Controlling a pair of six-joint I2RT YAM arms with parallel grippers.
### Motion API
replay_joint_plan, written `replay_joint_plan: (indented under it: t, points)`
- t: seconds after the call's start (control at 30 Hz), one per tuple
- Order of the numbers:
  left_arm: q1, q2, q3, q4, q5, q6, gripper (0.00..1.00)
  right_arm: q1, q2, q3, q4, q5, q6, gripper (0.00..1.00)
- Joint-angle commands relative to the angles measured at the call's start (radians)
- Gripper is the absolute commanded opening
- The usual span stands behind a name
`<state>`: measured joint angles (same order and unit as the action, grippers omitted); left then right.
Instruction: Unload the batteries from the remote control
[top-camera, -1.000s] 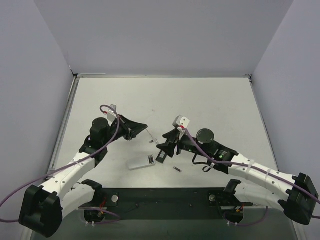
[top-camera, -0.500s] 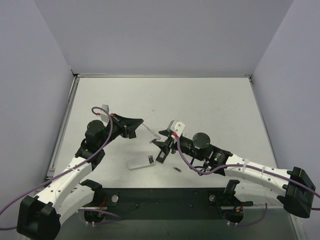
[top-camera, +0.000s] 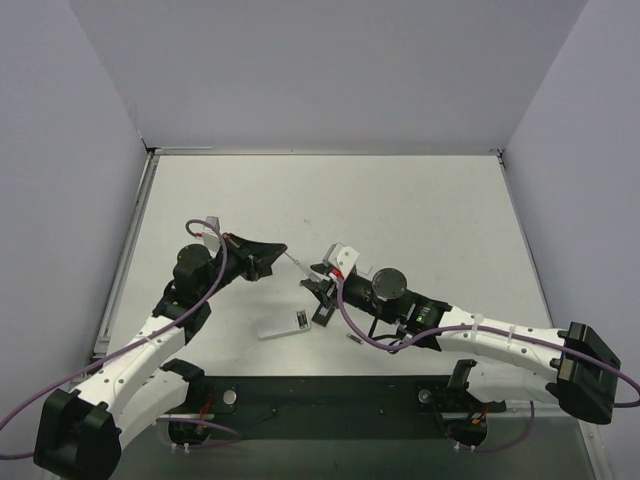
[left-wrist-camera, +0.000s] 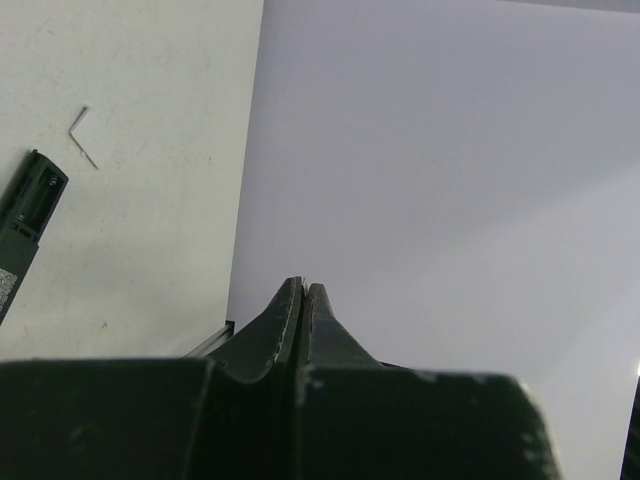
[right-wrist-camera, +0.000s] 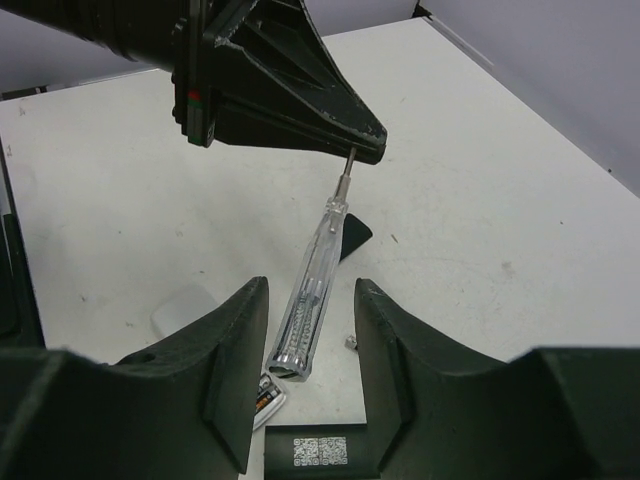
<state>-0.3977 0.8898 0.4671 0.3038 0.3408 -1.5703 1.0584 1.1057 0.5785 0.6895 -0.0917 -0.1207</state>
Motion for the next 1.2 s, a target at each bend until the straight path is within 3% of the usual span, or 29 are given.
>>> replay_joint_plan:
  t: [0.0,0.13,0.17,0.23,0.3,0.37,0.4,0.5,0.63,0.87,1.03,1.17]
  points:
    - [0.003,-0.018,-0.007,0.047,-0.003,-0.013,0.00,0.020,0.017,0.069,0.076,0.064,-0.033,0.35]
    - [0.003,-0.023,-0.004,0.034,-0.014,0.001,0.00,0.028,0.022,0.069,0.082,0.069,-0.051,0.22]
    - [0.003,-0.023,-0.004,0.028,-0.014,0.001,0.00,0.029,0.022,0.069,0.082,0.079,-0.054,0.12]
    - [0.003,-0.022,-0.004,0.029,-0.014,0.007,0.00,0.031,0.022,0.067,0.079,0.089,-0.068,0.02]
    - [0.005,-0.020,-0.002,0.021,-0.010,0.016,0.01,0.035,0.017,0.058,0.076,0.089,-0.079,0.00]
    - [0.005,-0.020,-0.002,0.005,0.000,0.035,0.33,0.034,0.010,0.052,0.067,0.089,-0.100,0.00]
    - [0.007,-0.020,-0.001,-0.006,0.007,0.042,0.59,0.034,-0.001,0.050,0.042,0.089,-0.112,0.00]
    - [0.026,-0.012,0.039,-0.101,0.036,0.146,0.69,0.015,-0.041,0.049,-0.054,0.110,-0.155,0.00]
    - [0.060,0.006,0.102,-0.280,0.043,0.359,0.70,-0.084,-0.095,0.066,-0.237,-0.044,-0.172,0.00]
    - [0.080,0.063,0.153,-0.607,-0.062,0.619,0.70,-0.147,-0.090,0.171,-0.642,-0.149,-0.427,0.00]
    - [0.088,0.148,0.140,-0.681,-0.108,0.705,0.68,-0.132,-0.038,0.237,-0.860,-0.232,-0.647,0.00]
    - [0.088,0.215,0.134,-0.674,-0.100,0.742,0.67,-0.118,0.051,0.319,-0.988,-0.252,-0.660,0.00]
